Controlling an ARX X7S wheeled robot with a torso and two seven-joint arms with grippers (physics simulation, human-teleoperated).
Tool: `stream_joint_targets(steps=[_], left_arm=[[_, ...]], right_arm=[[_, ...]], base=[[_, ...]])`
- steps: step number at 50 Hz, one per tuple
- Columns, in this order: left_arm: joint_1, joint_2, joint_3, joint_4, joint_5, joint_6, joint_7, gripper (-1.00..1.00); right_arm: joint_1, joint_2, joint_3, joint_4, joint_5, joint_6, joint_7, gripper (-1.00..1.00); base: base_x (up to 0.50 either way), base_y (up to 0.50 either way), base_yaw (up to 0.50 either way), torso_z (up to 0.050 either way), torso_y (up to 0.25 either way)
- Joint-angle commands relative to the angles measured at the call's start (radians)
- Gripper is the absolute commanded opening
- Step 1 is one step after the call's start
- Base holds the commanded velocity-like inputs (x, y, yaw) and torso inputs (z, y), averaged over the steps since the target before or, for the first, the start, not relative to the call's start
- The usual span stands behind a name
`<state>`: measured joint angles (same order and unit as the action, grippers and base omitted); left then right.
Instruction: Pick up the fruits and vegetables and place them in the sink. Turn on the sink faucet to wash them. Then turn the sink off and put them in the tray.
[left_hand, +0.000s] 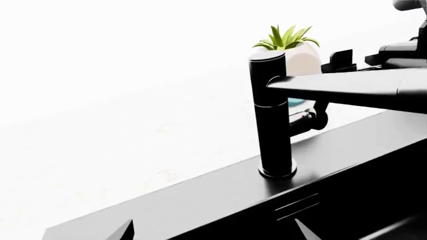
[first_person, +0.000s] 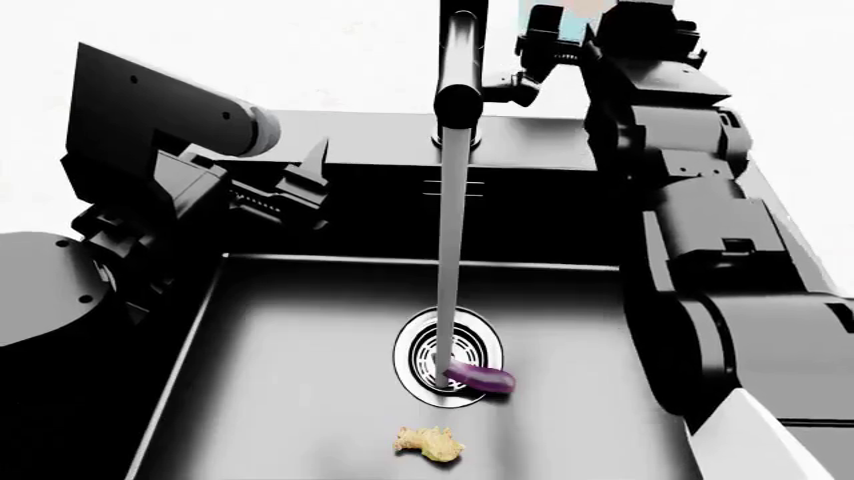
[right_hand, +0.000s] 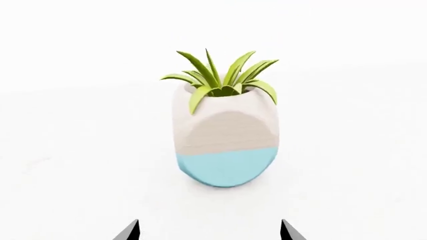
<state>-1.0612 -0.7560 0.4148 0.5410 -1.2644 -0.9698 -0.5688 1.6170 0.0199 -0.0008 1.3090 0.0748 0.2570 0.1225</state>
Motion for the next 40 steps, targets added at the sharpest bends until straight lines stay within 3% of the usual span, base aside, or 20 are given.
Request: stream_joint_targets(steps=[1, 40], left_arm=[[0.002, 0.000, 0.004, -0.003, 0.005, 0.004, 0.003, 1.00], [0.008, -0.006, 0.014, -0.008, 0.016, 0.014, 0.010, 1.00]], right_arm=[[0.021, 0.047, -0.002, -0.001, -0.065, -0.017, 0.031, 1.00], [-0.052, 0.087, 0.030, 0.000, -0.071, 0.046, 0.093, 1.00]], base=[[0.00, 0.00, 0.00, 0.000, 0.000], [0.00, 0.00, 0.00, 0.000, 0.000]])
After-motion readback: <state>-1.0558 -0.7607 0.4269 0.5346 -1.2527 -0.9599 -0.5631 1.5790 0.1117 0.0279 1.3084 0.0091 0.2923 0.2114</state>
